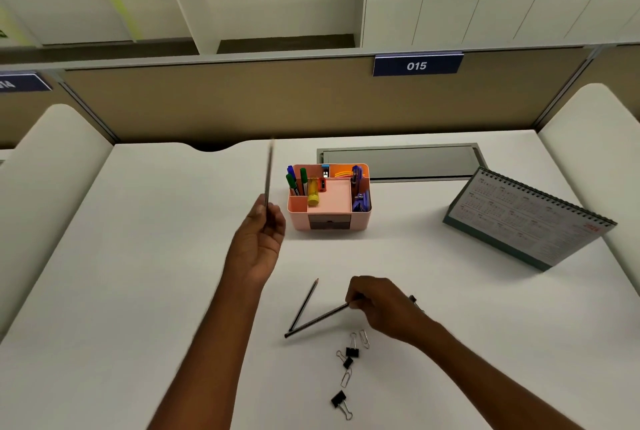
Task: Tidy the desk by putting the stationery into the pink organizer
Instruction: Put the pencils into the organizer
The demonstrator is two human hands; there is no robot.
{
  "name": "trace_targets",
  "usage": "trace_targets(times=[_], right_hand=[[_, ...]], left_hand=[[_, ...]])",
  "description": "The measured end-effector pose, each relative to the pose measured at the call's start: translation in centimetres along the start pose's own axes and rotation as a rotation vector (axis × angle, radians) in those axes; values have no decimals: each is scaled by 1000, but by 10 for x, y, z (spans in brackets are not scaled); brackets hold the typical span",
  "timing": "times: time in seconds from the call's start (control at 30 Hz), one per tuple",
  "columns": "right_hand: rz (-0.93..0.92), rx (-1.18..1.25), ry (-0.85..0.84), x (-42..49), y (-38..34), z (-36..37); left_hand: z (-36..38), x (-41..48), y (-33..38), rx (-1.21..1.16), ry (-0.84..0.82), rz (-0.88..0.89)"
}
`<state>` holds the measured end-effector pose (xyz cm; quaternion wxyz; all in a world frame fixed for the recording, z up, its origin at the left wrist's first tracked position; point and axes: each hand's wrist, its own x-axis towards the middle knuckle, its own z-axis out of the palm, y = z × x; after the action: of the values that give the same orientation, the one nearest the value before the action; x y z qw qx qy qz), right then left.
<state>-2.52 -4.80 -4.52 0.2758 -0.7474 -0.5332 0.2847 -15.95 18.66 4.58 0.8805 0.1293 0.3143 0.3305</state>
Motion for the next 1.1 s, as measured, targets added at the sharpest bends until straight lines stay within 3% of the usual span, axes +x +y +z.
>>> trace_targets(times=[0.17, 0.33, 0.73, 0.9, 1.0, 1.1], right_hand=[[146, 242, 69, -3, -8, -15], [194, 277, 96, -3, -8, -18], [271, 246, 68, -12, -2, -10], [272, 238, 75, -15, -3, -6], [270, 223, 72, -17, -4, -4], [270, 226, 75, -19, -4, -3]], left_hand=[[-6, -7, -18, 119, 3, -106], [-3, -14, -29, 124, -54, -119], [4, -8, -18, 658, -97, 169], [3, -1, -18, 681, 55, 227], [4, 12, -17, 966, 177, 401], [10, 24, -11, 1040, 215, 520]])
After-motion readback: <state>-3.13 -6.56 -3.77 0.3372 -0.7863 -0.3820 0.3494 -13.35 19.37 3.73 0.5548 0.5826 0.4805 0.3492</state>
